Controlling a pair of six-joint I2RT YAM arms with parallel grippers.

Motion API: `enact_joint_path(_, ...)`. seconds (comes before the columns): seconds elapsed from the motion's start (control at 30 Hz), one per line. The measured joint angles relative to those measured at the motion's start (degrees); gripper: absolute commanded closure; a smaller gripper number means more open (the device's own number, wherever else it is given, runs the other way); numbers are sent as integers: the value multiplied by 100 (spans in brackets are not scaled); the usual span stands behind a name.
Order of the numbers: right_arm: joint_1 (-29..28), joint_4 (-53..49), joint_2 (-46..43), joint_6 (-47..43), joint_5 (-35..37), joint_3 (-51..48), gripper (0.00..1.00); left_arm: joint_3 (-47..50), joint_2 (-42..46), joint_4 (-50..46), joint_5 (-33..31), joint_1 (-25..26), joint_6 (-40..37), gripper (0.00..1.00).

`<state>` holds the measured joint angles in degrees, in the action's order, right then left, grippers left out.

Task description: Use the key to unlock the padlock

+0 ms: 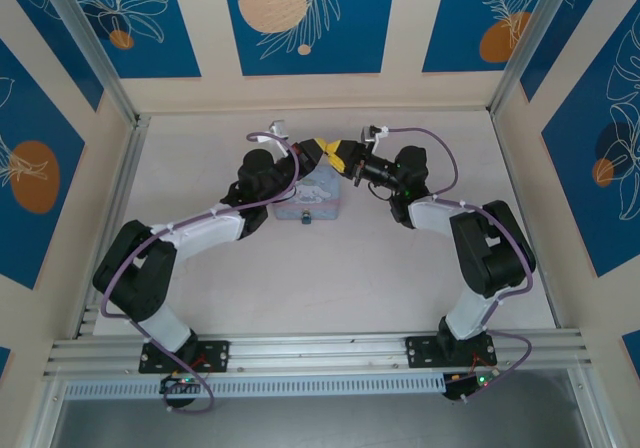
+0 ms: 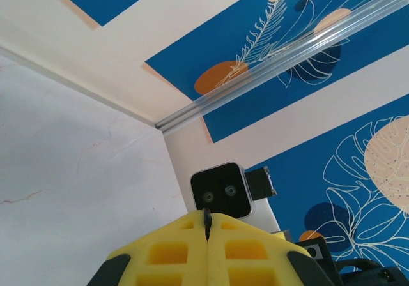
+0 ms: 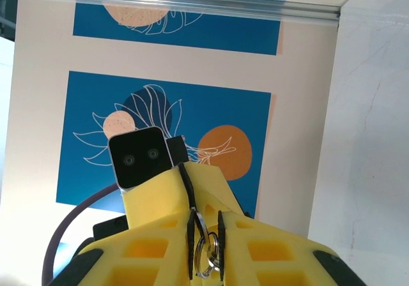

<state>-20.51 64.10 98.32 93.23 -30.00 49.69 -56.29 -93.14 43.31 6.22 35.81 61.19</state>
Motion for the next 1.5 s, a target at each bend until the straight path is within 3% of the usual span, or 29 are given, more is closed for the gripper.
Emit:
enact_joint_path(0.3, 0, 144, 81, 127, 22, 4, 100, 0, -7, 4, -81, 11, 0, 100)
enact_joint_path(0.73, 15, 142, 175, 129, -7, 4, 100, 186, -4, 122, -214, 37, 122, 100)
enact_joint_path(0.83, 15, 142, 179, 125, -20, 4, 100, 188, 7, 92, -240, 44, 118, 74)
enact_joint_path(0.9, 22, 125, 179, 122, -4, 2, 100, 208, 76, -72, -262, 59, 107, 41)
enact_joint_path(0.93, 33, 109, 179, 118, -7, 0, 100, 227, 136, -157, -304, 59, 120, 29)
enact_joint_path(1.03, 101, 66, 175, 59, -11, -72, 100, 321, 527, -734, -424, 57, 13, 10)
enact_joint_path(1.2, 317, -363, 120, -208, -133, -284, 100, 249, 1480, -2337, -599, 13, -448, 0)
enact_joint_path(1.37, 505, -1366, -214, -848, -328, -337, 100, -293, 1849, -4360, -848, 2, -1019, 0)
enact_joint_path(1.5, 557, -2245, -439, -1453, -437, -212, 100, -275, 1827, -5462, -962, -7, -1397, 4)
